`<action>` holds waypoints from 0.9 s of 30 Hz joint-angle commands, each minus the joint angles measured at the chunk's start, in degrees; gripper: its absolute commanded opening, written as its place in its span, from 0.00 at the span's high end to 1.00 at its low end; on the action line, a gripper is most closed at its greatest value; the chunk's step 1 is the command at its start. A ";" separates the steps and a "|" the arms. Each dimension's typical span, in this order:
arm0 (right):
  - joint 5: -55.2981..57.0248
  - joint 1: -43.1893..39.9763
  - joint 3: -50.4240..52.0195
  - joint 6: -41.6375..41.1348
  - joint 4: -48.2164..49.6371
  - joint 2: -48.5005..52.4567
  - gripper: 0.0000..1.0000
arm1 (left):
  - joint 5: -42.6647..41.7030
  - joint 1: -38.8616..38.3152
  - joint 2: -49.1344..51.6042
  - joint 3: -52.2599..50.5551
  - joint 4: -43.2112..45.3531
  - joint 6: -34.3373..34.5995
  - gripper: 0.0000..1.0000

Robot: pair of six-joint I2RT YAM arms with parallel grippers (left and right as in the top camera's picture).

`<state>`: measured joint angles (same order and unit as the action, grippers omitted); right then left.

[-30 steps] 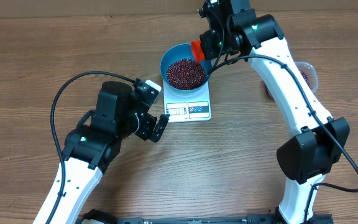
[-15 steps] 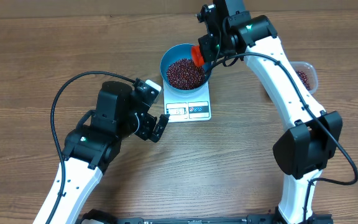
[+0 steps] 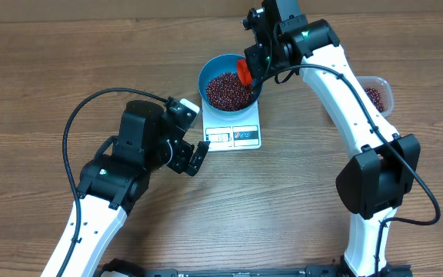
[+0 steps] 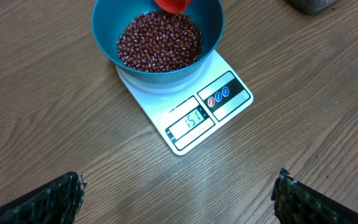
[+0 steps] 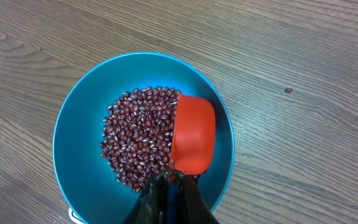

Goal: Scoop item into bowl and weigh 150g on scale
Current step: 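Tip the scoop with the right gripper to shake a few beans in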

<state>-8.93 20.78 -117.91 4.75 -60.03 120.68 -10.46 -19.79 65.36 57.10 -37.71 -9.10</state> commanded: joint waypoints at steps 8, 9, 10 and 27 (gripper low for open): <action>0.33 0.17 -1.29 0.22 0.20 0.96 0.96 | 0.37 -0.11 -0.13 1.29 0.02 0.55 0.01; 0.33 0.17 -1.29 0.24 0.20 1.09 0.96 | 0.37 -0.11 -0.11 1.29 0.02 0.55 0.00; 0.33 0.17 -1.29 0.22 0.22 1.22 0.96 | 0.37 -0.11 -0.13 1.29 0.02 0.55 0.00; -1.27 0.28 -1.25 0.22 0.11 2.91 0.96 | 0.37 -0.11 -0.11 1.29 0.02 0.55 0.00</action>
<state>-9.13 20.78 -117.93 4.73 -60.03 123.28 -10.46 -19.79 65.36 57.10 -37.74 -9.10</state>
